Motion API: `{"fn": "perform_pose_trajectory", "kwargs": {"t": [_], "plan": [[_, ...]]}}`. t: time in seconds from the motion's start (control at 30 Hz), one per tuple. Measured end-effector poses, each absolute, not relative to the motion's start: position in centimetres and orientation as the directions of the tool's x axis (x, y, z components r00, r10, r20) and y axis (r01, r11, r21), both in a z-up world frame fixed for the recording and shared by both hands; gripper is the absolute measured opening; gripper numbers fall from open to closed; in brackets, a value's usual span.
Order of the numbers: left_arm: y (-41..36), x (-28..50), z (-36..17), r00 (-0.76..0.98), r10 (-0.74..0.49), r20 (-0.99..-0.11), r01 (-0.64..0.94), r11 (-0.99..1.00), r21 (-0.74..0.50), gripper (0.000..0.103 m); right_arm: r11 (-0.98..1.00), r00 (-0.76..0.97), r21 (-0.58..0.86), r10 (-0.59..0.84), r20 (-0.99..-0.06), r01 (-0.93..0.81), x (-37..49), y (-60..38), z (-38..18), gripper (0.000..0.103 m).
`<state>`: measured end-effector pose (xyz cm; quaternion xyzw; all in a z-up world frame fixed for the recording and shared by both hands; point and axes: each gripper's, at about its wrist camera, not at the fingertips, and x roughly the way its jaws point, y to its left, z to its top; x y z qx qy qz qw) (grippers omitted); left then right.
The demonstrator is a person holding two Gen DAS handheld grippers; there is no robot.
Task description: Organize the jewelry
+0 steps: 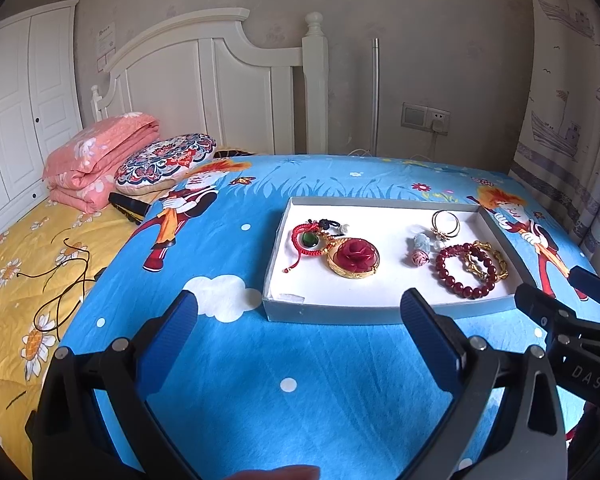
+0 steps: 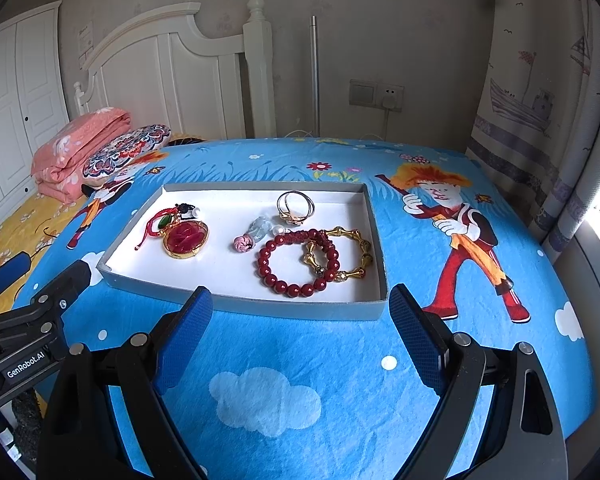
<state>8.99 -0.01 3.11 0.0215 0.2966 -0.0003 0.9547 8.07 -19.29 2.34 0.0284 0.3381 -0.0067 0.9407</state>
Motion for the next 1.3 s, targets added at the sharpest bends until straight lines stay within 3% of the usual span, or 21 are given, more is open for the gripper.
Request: {"fn": "perform_pose_trajectory", "kwargs": {"t": [0.9,1.1,1.2,1.3], "plan": [[-0.1,8.9,2.6,0.818,0.058,-0.572,-0.014,0.997,0.081,0.098,0.998,0.770,0.049,0.007,-0.638,0.032,8.0,-19.4,2.5,0.084],[-0.1,9.7,2.1,0.791,0.013,-0.611,0.020,0.999,0.046,0.098,0.999,0.765,0.042,0.003,-0.643,0.032,8.0,-19.5,2.3,0.084],[-0.1,9.9,2.1,0.812,0.040,-0.582,-0.003,0.998,0.065,0.098,0.998,0.763,0.043,0.000,-0.647,0.036,8.1,-19.8,2.1,0.084],[0.2,11.1,2.0,0.785,0.019,-0.619,0.022,0.998,0.058,0.098,0.998,0.762,0.041,-0.005,-0.647,0.041,8.5,-20.8,1.8,0.084]]}}
